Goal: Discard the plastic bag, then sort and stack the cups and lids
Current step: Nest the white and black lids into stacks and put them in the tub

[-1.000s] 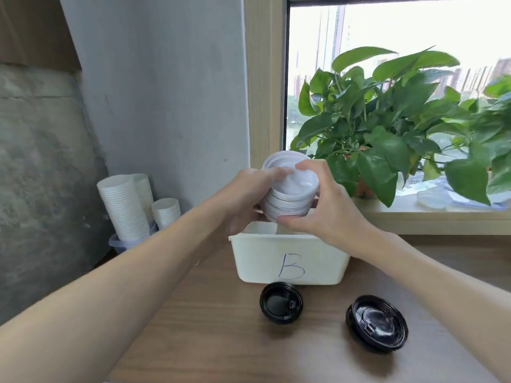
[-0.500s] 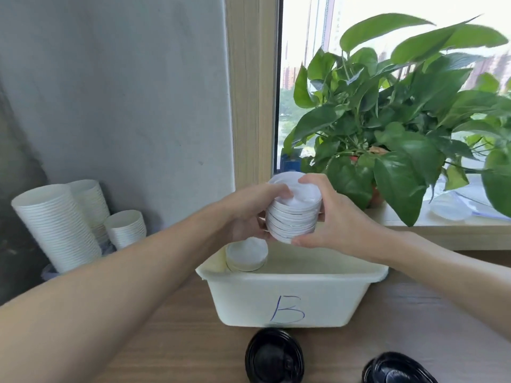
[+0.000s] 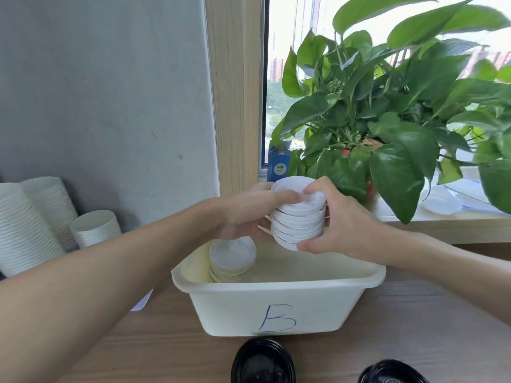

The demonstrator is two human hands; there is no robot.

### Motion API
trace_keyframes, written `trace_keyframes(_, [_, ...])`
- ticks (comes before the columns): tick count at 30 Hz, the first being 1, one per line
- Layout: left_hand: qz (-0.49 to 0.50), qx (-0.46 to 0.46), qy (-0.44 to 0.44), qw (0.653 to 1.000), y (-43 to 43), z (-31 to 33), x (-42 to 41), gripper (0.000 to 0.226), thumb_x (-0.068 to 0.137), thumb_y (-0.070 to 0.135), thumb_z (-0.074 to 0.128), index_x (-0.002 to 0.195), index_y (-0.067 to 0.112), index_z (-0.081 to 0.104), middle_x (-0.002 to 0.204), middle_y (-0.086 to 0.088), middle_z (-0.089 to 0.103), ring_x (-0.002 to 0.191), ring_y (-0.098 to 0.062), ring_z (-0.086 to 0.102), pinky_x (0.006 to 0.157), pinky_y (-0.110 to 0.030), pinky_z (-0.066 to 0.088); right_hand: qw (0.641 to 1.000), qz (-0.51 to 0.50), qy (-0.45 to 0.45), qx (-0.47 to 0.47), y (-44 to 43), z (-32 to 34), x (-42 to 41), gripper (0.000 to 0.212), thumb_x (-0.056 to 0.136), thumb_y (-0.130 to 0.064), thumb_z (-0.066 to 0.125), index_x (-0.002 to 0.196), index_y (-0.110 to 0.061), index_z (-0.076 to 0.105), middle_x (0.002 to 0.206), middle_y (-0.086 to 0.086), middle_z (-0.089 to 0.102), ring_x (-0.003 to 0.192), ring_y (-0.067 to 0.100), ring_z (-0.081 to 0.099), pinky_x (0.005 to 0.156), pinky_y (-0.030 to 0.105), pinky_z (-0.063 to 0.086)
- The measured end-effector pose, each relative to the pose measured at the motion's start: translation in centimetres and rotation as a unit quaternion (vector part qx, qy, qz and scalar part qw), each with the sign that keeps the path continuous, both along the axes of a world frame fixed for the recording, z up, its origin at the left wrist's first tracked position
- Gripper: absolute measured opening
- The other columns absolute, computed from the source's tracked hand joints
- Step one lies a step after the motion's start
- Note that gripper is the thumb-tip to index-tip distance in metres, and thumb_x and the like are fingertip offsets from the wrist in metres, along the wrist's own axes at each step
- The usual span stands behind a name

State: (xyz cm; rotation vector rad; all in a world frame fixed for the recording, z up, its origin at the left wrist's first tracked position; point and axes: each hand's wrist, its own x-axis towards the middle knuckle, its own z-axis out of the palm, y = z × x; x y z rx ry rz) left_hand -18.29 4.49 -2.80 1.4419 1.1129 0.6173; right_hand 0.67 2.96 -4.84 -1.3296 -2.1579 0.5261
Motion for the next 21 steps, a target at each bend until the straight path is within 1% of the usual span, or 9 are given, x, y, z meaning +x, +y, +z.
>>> trace_keyframes(3, [-0.03,0.071,-0.006,0.997,-1.0,-0.3,0.3,0.068,0.081,0.029,0.078,0.135,0.032,0.037,0.116,0.001,0.063,0.103,-0.017,0.068,0.088,-0.044,0.058,1.0,-0.008,0.019,-0.011,-0.4,0.5,0.5,0.076,0.061,-0.026,0.087,0.114,-0.033,0.033,0.079,-0.009,0.057,0.065,-0.002,0.057,0.054,0.012,0.041])
trace_keyframes(5, [-0.036,0.152,0.021,0.987,-1.3,-0.6,0.4,0.089,0.076,0.014,0.082,0.14,0.037,0.026,0.115,0.003,0.059,0.097,-0.012,0.067,0.083,-0.035,0.06,1.0,-0.007,0.02,-0.014,-0.7,0.6,0.7,0.075,0.061,-0.025,0.087,0.115,-0.031,0.034,0.074,-0.01,0.054,0.058,-0.008,0.053,0.053,0.008,0.038])
trace_keyframes(7, [-0.041,0.199,0.024,0.979,-1.4,-0.8,0.5,0.099,0.073,0.005,0.083,0.142,0.042,0.023,0.117,0.001,0.056,0.092,-0.013,0.066,0.078,-0.033,0.061,1.0,-0.006,0.017,-0.017,-1.0,0.5,0.8,0.075,0.061,-0.024,0.087,0.114,-0.031,0.034,0.072,-0.008,0.054,0.056,-0.006,0.051,0.053,0.009,0.038])
trace_keyframes(9, [-0.048,0.219,0.023,0.974,-1.4,-1.0,0.6,0.089,0.072,0.003,0.083,0.138,0.039,0.035,0.118,0.0,0.056,0.094,-0.015,0.065,0.08,-0.038,0.06,1.0,-0.008,0.018,-0.023,-1.2,0.3,1.0,0.076,0.061,-0.025,0.087,0.114,-0.032,0.034,0.077,-0.007,0.058,0.062,-0.002,0.054,0.056,0.01,0.041])
trace_keyframes(11, [-0.065,0.245,0.052,0.966,-1.2,-1.3,0.7,0.075,0.07,0.006,0.085,0.129,0.032,0.049,0.118,0.002,0.059,0.098,-0.01,0.063,0.086,-0.036,0.058,0.999,-0.005,0.016,-0.03,-1.2,0.1,1.2,0.077,0.06,-0.026,0.088,0.114,-0.033,0.033,0.084,-0.006,0.061,0.073,0.004,0.059,0.062,0.014,0.046])
trace_keyframes(13, [-0.075,0.254,0.084,0.961,-0.9,-1.6,0.7,0.072,0.067,0.01,0.088,0.126,0.032,0.052,0.117,0.005,0.06,0.098,-0.005,0.062,0.088,-0.03,0.055,0.999,-0.001,0.021,-0.039,-1.2,-0.1,1.3,0.078,0.058,-0.026,0.088,0.114,-0.034,0.033,0.089,-0.007,0.063,0.081,0.008,0.062,0.068,0.021,0.05])
trace_keyframes(16, [-0.066,0.264,0.088,0.958,-0.3,-1.9,0.6,0.074,0.064,0.012,0.09,0.126,0.032,0.054,0.118,0.005,0.06,0.101,-0.011,0.061,0.091,-0.036,0.054,0.999,0.002,0.034,-0.039,-1.2,-0.2,1.3,0.078,0.058,-0.026,0.088,0.111,-0.035,0.032,0.089,-0.008,0.063,0.081,0.006,0.063,0.07,0.024,0.053])
trace_keyframes(18, [-0.058,0.281,0.083,0.954,0.0,-2.1,0.7,0.075,0.062,0.013,0.091,0.125,0.032,0.054,0.117,0.005,0.06,0.101,-0.012,0.061,0.091,-0.036,0.053,0.999,0.002,0.038,-0.029,-1.2,-0.2,1.3,0.078,0.06,-0.026,0.087,0.111,-0.038,0.029,0.086,-0.009,0.061,0.075,-0.002,0.06,0.067,0.018,0.051])
trace_keyframes(21, [-0.05,0.3,0.099,0.948,0.5,-2.5,0.9,0.076,0.061,0.015,0.092,0.125,0.03,0.054,0.116,0.004,0.059,0.098,-0.009,0.059,0.084,-0.028,0.051,1.0,-0.007,0.019,-0.02,-1.3,-0.2,1.4,0.088,0.063,-0.026,0.086,0.123,-0.04,0.022,0.084,-0.014,0.054,0.073,-0.011,0.054,0.061,0.009,0.043])
